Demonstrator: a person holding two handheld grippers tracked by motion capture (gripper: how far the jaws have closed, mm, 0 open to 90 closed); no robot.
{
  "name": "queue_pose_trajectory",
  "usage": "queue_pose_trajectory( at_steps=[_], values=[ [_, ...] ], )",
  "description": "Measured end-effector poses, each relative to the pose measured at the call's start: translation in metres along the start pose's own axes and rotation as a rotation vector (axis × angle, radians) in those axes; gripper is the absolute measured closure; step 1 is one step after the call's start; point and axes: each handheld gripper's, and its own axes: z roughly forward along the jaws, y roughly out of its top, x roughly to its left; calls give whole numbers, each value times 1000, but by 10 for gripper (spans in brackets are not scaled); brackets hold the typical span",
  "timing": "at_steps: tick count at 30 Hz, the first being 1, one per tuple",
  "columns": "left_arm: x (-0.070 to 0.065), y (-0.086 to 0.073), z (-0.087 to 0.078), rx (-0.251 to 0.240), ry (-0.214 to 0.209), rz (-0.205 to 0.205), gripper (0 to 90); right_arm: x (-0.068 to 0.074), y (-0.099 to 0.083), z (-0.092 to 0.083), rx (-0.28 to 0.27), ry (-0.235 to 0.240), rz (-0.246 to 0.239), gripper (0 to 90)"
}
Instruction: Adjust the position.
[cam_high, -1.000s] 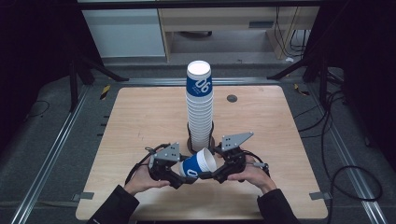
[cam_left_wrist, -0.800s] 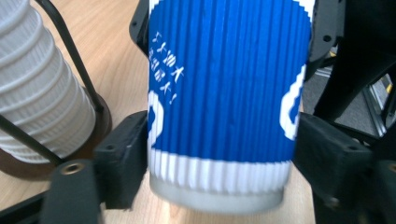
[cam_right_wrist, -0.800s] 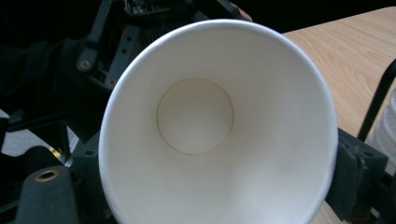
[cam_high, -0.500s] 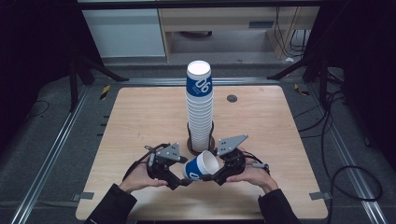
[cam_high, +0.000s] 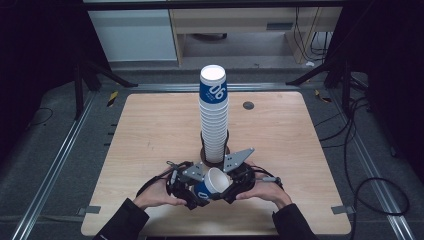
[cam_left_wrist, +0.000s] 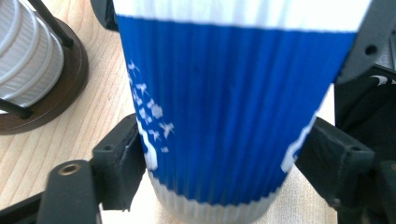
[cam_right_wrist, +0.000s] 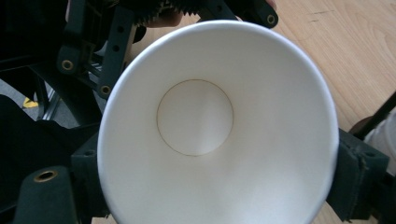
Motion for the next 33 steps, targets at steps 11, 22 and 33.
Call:
queue_pose_trajectory(
  at_steps=[11, 22, 33],
  values=[
    [4, -2, -8, -55, 19, -4, 273, -2, 1, -4, -58, -30, 10, 94],
    [14, -11, -28, -163, 65, -62, 274, -9, 2, -32, -215, -86, 62, 78],
    [9, -7, -40, -288, 98, -67, 276, -9, 4, -37, -274, -59, 87, 85]
  ],
)
